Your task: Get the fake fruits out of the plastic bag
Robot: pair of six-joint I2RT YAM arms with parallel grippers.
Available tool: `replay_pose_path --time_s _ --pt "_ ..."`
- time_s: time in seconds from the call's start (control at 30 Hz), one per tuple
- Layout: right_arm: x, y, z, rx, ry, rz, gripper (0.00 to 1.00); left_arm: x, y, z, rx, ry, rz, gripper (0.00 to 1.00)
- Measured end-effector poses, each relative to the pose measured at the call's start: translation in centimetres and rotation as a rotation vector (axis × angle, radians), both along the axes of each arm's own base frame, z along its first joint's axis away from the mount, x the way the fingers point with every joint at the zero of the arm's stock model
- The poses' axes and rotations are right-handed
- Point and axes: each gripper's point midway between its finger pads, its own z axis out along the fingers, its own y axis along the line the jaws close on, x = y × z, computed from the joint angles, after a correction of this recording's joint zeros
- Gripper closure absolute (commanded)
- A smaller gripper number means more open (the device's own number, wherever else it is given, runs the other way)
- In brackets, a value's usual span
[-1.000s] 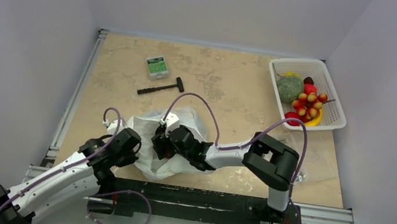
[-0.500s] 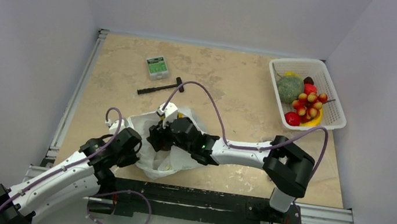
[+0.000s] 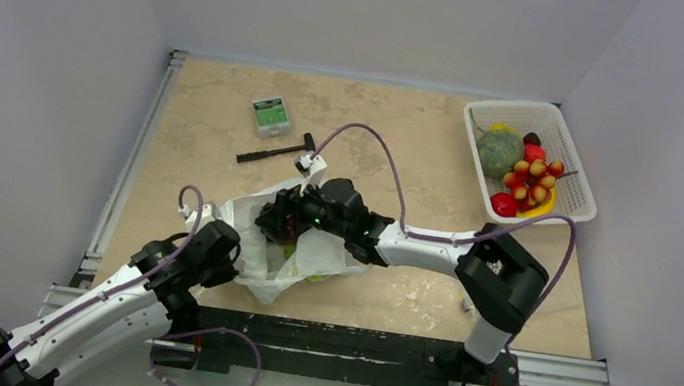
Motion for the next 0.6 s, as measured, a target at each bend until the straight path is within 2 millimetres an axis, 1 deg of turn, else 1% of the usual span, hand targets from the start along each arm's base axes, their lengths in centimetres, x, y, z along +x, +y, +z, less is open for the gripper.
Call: replay_pose_path --time_s 0.03,0.1,0.23,0.3,0.4,0.43,0.47,0.5,0.6 --pt "0.3 -0.1 -0.8 -0.006 0.015 -0.002 0.71 0.0 0.0 0.2 0.0 -0.002 -0.002 1.0" --pt "0.3 0.0 -2.9 -0.033 0.048 0.01 0.64 0.1 -0.1 0.4 -0.003 -0.008 -0.005 1.0" --pt "-0.4 0.1 -6.3 -0.097 0.088 0.035 0.45 0.1 -0.1 0.4 0.0 -0.006 -0.007 1.0" --pt "-0.6 -0.2 -7.4 -0.135 0.092 0.04 0.35 0.1 -0.1 0.4 -0.001 -0.006 -0.007 1.0" --pt "-0.8 -0.8 -8.3 -0.188 0.083 0.049 0.14 0.2 -0.3 0.4 -0.007 -0.009 -0.009 1.0" --pt "-0.8 -1.0 -8.6 -0.207 0.077 0.049 0.08 0.3 -0.3 0.4 -0.008 -0.009 -0.009 1.0" --pt "-0.6 -1.3 -8.9 -0.23 0.068 0.043 0.04 0.3 -0.4 0.4 -0.008 -0.008 -0.01 1.0" --pt "-0.6 -1.6 -9.1 -0.253 0.063 0.042 0.01 0.3 -0.4 0.3 -0.008 -0.006 -0.011 1.0" --pt "-0.7 -2.6 -9.0 -0.313 0.045 0.049 0.01 0.3 -0.6 -0.1 -0.003 0.008 -0.021 1.0"
